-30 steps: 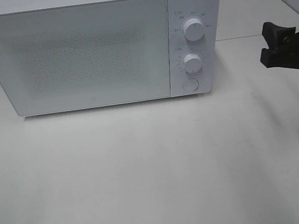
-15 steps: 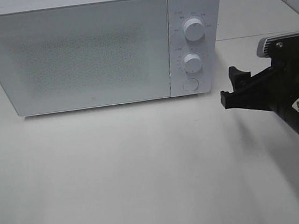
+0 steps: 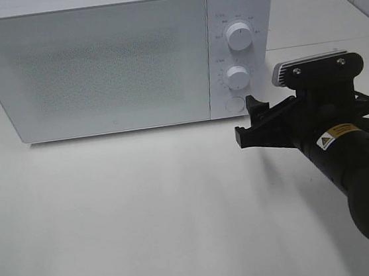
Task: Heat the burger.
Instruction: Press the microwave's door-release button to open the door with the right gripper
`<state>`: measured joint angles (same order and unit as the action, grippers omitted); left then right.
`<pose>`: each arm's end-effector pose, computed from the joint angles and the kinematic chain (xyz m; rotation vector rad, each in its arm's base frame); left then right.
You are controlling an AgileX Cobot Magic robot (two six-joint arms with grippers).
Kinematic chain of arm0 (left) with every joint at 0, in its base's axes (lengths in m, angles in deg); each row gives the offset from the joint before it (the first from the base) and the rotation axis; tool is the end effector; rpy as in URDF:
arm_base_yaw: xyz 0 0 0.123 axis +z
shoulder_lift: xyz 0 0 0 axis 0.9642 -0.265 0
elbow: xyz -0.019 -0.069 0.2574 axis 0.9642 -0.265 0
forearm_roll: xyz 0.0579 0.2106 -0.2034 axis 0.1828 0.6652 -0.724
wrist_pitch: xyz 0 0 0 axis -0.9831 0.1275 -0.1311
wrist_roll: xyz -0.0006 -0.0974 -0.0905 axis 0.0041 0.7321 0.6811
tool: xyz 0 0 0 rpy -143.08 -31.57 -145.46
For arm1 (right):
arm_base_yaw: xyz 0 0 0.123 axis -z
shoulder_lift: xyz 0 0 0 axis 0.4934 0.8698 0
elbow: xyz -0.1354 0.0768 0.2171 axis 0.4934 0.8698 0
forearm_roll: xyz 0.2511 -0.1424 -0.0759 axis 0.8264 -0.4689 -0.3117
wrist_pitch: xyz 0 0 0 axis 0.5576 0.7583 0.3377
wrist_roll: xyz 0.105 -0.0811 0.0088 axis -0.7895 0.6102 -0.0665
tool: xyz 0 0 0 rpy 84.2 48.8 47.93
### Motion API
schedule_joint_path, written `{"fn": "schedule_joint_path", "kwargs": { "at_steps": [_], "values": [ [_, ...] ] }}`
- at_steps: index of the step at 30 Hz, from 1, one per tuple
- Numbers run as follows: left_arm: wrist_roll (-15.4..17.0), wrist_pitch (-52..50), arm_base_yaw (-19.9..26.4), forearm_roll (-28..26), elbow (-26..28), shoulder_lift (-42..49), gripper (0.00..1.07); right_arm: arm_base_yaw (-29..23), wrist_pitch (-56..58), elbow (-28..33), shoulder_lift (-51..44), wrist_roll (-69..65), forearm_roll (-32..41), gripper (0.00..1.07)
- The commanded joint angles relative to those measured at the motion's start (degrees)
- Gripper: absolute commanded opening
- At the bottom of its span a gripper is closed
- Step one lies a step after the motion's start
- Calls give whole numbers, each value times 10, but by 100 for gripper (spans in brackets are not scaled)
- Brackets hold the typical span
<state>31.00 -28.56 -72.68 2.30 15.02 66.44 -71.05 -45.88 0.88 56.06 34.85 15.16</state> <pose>0.0882 -0.0145 0.2887 0.0288 2.0185 -0.1247 0.2704 0.1417 0.0704 -0.1876 1.7086 0.0380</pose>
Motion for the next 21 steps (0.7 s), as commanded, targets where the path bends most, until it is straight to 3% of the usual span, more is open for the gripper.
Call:
{"fn": "schedule_joint_path", "kwargs": {
  "at_steps": [1,9,21],
  "values": [
    [1,1,1,0,-1,9,100,-2,-38,-10,4,-9,1,72],
    [1,1,1,-1,-1,9,100,-2,-37,-15,7,-145,-5,61],
    [1,1,1,-1,-1,9,100,-2,-30,-15,7,-547,-23,31]
  ]
}}
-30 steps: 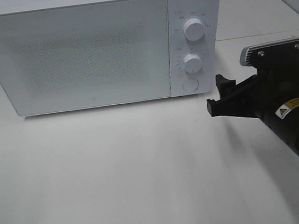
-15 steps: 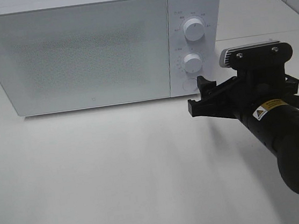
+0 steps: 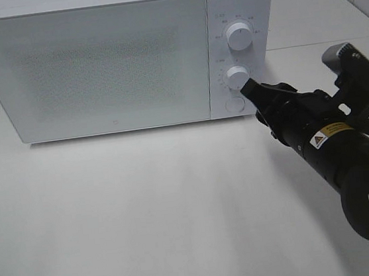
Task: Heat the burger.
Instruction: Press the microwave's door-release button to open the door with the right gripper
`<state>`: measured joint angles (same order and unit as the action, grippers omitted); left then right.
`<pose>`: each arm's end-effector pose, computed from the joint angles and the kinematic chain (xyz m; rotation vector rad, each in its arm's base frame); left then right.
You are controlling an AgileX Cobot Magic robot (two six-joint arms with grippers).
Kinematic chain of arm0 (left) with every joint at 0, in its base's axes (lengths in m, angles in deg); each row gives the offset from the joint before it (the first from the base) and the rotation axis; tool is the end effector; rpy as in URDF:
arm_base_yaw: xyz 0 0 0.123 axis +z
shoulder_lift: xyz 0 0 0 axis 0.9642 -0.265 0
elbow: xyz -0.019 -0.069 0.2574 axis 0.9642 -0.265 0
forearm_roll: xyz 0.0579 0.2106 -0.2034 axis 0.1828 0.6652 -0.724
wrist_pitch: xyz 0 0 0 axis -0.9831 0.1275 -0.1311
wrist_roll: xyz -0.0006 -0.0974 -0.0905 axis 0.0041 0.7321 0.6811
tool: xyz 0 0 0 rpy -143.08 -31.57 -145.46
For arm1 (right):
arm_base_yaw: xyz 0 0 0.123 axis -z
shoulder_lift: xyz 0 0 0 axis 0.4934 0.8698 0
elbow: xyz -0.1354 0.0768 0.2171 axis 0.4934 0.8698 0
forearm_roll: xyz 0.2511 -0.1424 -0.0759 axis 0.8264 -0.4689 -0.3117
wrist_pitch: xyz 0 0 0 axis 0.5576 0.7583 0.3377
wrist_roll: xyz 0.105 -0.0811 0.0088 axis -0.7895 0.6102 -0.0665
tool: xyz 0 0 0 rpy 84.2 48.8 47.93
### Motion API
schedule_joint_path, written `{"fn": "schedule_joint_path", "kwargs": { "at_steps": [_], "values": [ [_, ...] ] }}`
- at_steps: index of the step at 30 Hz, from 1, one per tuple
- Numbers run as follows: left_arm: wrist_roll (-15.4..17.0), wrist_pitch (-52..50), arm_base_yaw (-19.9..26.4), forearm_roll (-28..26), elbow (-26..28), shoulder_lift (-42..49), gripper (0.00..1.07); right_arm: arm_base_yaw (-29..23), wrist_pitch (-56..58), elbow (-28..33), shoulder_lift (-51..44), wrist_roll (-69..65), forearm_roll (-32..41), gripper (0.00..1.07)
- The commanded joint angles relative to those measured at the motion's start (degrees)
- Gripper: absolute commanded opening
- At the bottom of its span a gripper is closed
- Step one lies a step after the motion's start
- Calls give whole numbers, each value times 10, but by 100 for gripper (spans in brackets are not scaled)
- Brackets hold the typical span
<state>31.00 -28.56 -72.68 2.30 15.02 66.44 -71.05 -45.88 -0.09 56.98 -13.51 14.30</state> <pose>0.0882 -0.0145 0.2887 0.0288 2.0185 -0.1247 0.2734 0.1463 0.0693 0.5279 1.6815 0.6673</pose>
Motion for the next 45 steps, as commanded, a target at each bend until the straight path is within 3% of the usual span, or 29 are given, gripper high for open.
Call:
{"fn": "schedule_joint_path", "kwargs": {
  "at_steps": [1,8,11,13,20,38,45],
  "values": [
    [1,1,1,-1,-1,9,100,-2,-30,-5,-2,-132,-29,26],
    [1,1,1,-1,-1,9,100,-2,-15,-5,-2,-261,-39,15],
    [1,1,1,-1,-1,9,100,-2,19,-5,-2,-316,-19,2],
    [1,1,1,-1,-1,9,100,-2,40,-5,-2,-339,-6,0],
    [1,1,1,-1,-1,9,100,-2,78,-7,-2,-380,24,0],
    [1,1,1,-1,-1,9,100,2,117,-105,84,-407,50,0],
    [1,1,1,-1,-1,9,100,34,135,-143,108,-407,43,0]
  ]
}}
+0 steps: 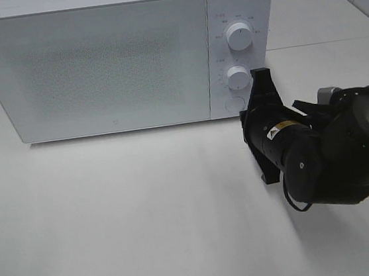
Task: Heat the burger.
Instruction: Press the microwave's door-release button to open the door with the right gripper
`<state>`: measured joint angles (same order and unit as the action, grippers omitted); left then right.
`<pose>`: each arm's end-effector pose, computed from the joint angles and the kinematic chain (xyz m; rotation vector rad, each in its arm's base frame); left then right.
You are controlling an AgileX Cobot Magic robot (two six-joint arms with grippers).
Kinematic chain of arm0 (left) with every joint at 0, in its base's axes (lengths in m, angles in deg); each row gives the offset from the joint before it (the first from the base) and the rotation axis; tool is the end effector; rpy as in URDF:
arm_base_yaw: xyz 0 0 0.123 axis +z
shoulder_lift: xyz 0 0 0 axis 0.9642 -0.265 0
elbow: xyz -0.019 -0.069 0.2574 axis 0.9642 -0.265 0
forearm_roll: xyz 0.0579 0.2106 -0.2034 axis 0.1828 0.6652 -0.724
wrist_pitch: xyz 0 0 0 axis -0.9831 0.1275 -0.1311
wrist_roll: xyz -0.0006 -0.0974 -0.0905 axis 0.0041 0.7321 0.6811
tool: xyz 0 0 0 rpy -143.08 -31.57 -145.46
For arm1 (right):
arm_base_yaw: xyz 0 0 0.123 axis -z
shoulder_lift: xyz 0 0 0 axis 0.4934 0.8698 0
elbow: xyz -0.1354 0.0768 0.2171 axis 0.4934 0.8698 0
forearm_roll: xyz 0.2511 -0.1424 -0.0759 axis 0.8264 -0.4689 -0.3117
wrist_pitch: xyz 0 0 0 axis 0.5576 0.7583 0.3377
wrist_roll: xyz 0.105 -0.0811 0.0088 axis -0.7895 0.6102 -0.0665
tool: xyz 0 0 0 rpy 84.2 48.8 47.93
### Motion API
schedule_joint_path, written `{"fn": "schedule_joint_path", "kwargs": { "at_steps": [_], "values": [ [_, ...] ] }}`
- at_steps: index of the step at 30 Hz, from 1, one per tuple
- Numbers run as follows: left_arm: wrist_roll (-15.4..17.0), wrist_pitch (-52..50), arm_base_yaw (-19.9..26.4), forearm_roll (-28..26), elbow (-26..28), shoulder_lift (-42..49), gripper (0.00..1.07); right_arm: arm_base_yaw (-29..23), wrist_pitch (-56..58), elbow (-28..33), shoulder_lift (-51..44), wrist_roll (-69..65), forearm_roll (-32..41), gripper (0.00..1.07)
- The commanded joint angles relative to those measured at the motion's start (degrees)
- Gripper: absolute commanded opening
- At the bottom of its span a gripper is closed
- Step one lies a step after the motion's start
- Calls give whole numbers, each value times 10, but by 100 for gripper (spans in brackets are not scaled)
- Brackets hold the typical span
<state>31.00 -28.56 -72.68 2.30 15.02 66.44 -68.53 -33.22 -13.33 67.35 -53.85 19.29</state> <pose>0.0882 -0.0145 0.2887 0.0288 2.0185 -0.1247 0.3185 0.1657 0.0284 1.3621 1.5417 1.0469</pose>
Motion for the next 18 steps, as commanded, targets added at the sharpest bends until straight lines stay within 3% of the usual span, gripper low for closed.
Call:
{"fn": "schedule_joint_path", "kwargs": {
  "at_steps": [1,18],
  "values": [
    [1,1,1,-1,-1,9,100,19,13,-20,9,-3,-17,0],
    [1,1,1,1,-1,9,100,44,46,-102,62,10,-27,0]
  ]
}}
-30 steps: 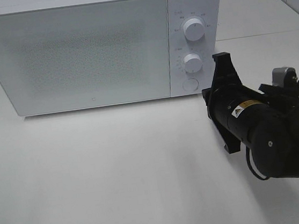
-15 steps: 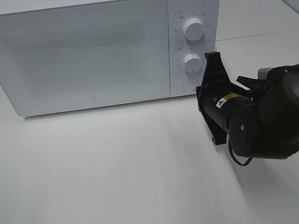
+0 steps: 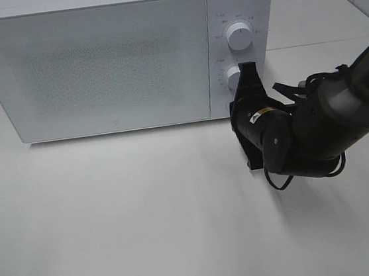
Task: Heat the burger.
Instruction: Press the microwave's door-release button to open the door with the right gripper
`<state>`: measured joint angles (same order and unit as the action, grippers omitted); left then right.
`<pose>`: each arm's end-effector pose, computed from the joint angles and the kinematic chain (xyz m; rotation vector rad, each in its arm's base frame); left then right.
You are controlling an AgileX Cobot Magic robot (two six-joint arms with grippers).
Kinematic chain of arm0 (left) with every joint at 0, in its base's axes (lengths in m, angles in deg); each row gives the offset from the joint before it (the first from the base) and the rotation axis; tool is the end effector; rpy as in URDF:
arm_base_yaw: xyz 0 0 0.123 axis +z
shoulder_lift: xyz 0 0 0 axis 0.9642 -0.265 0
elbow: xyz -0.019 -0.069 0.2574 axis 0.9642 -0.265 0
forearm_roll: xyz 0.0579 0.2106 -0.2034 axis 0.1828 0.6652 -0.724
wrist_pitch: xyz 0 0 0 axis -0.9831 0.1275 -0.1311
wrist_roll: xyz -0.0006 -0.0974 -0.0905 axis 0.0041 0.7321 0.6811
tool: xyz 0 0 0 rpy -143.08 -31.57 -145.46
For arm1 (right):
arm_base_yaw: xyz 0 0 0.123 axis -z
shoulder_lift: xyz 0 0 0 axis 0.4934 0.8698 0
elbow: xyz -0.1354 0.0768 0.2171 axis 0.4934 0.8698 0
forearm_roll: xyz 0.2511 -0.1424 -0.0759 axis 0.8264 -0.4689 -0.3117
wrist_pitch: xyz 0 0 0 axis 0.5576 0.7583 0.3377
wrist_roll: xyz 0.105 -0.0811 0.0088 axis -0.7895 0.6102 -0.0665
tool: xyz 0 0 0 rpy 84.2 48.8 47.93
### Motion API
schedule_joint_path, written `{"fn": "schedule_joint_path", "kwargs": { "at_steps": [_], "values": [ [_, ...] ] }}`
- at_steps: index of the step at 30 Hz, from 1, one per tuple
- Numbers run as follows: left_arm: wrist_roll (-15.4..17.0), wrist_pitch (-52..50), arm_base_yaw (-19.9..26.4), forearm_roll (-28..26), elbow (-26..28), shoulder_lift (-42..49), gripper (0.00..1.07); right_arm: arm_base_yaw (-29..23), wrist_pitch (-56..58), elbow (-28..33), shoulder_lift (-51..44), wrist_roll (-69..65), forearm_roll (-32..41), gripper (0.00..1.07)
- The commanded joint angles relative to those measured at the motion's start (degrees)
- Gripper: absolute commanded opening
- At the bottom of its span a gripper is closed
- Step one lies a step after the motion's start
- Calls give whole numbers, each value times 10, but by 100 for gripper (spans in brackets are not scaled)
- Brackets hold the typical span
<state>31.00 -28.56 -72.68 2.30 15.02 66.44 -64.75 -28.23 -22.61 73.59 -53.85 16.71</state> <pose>0.0882 -0.0145 0.2887 0.0288 2.0185 -0.1247 0.3583 0.1750 0.0138 1.4038 1.5551 1.0436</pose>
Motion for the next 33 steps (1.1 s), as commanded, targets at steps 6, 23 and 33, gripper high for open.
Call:
{"fn": "schedule_joint_path", "kwargs": {
  "at_steps": [6,23,33],
  "values": [
    [1,1,1,1,-1,9,100,18,10,-24,10,16,0,0],
    [1,1,1,1,-1,9,100,18,6,-53,36,15,7,0],
    [1,1,1,1,-1,9,100,18,-39,-55,37,23,7,0]
  ]
}}
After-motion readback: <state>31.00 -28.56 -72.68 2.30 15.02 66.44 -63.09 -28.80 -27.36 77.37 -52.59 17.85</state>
